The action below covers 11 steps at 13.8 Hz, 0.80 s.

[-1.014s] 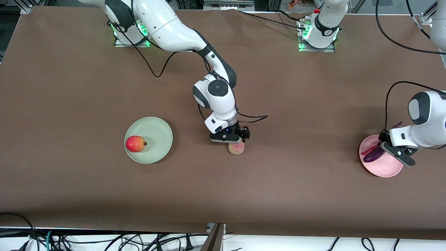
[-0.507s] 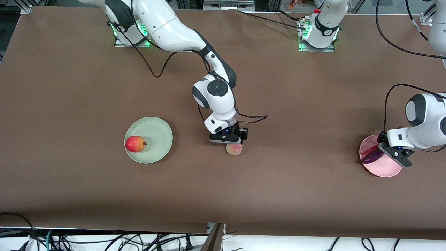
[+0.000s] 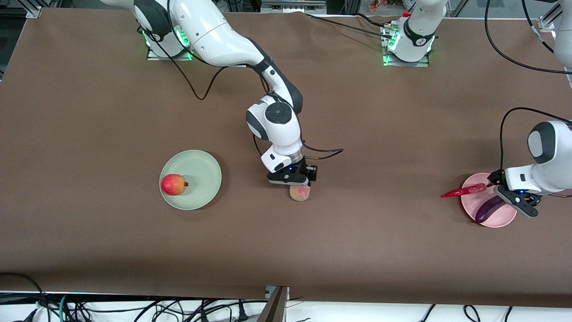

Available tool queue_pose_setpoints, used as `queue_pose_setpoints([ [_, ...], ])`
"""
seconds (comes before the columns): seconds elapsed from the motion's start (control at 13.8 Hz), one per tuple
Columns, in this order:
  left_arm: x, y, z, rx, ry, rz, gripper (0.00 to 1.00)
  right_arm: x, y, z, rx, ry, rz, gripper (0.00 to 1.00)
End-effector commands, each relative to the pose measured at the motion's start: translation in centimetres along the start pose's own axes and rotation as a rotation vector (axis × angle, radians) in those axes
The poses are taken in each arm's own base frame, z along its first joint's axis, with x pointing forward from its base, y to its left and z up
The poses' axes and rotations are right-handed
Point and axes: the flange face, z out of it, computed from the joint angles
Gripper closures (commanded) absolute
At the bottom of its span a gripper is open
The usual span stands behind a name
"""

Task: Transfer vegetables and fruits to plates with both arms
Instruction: 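Lay the eggplant on the pink plate while the right gripper carries the peach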

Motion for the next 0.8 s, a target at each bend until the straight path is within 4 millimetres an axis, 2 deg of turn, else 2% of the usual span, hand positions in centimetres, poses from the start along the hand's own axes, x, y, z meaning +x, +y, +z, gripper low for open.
queue_pose_setpoints([
  [0.0,2.9,2.1,-6.0,-0.018,-0.034,0.068,0.0,3.2,1.0,-3.4,-0.045,-0.003,-0.021,0.52],
  [0.14,5.6,4.7,-10.2,-0.035,-0.049,0.046,0.0,6.0,3.3,-5.4,-0.099,-0.05,-0.071,0.52],
  [0.22,6.9,6.2,-11.8,-0.056,-0.067,0.008,0.0,7.5,5.2,-6.2,-0.119,-0.071,-0.09,0.52],
  [0.43,10.4,9.7,-16.1,-0.099,-0.099,-0.094,0.0,11.3,11.9,-8.7,-0.114,-0.136,-0.162,0.52],
  [0.58,12.5,12.2,-18.5,-0.1,-0.093,-0.153,0.0,12.9,16.9,-10.2,-0.117,-0.182,-0.216,0.52],
  [0.72,14.3,15.0,-21.6,-0.08,-0.093,-0.25,0.0,12.4,20.9,-11.5,-0.129,-0.228,-0.254,0.52],
])
